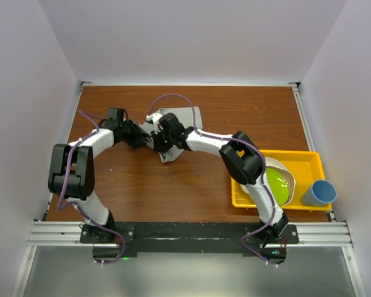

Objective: Fold the napkin, place the utensils inside, and roll it up
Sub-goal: Roll the napkin with the utensil

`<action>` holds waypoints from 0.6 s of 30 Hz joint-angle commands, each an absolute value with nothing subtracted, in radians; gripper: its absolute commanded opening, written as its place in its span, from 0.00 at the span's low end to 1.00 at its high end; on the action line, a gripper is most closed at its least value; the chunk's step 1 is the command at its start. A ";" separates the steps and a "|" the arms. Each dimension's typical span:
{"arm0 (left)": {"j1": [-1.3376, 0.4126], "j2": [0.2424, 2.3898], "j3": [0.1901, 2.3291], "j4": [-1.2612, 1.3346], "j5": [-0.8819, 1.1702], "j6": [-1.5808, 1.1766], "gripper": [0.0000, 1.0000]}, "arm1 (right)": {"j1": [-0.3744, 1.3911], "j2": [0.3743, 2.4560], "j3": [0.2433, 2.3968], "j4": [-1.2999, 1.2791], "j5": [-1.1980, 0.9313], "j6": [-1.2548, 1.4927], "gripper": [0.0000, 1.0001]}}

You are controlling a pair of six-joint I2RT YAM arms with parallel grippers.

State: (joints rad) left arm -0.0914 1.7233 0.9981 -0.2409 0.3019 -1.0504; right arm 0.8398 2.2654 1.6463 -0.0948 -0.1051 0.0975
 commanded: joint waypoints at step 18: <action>-0.190 1.761 1.159 -0.460 0.203 -1.048 0.93 | 0.601 2.474 1.667 -0.169 -0.893 0.452 0.00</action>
